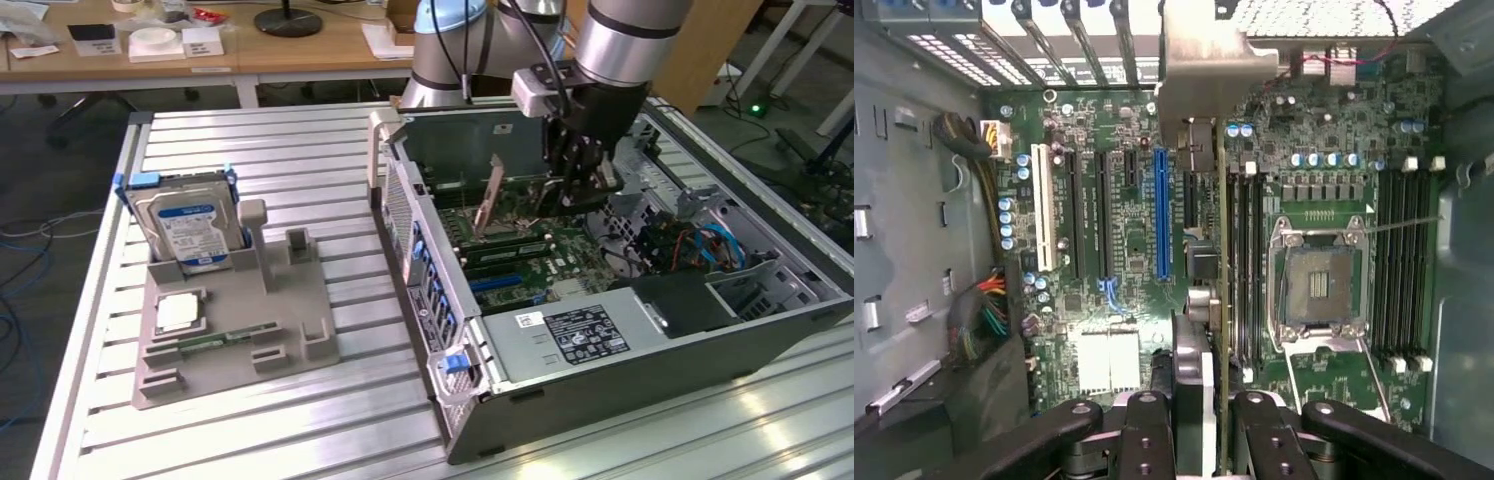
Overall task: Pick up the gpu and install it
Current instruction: 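Insert the gpu into the slot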
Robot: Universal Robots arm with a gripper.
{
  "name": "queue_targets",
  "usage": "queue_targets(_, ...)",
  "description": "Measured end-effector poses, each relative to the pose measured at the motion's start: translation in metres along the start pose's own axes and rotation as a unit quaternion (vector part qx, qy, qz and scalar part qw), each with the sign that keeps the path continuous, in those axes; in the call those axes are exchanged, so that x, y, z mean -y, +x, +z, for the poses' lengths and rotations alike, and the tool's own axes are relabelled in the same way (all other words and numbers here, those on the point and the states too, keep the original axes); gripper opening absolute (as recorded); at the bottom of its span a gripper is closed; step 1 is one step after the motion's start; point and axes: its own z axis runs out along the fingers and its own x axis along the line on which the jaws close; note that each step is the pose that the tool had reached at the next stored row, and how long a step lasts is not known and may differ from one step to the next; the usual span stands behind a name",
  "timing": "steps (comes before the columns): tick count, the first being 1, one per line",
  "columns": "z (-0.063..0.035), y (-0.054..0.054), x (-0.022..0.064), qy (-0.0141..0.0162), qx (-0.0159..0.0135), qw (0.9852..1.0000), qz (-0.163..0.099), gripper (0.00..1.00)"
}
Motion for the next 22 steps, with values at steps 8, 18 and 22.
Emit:
queue_targets(8,0.0093,0.001,-0.0012,-0.0066,-0.0055,1.0000,-0.004,0.28)
queue_targets(18,0.0244,0.002,-0.0036,-0.0051,-0.0104,0.9997,0.024,0.28)
queue_targets(22,0.0288,0.002,-0.0093,-0.0051,-0.0102,0.9997,0.024,0.28)
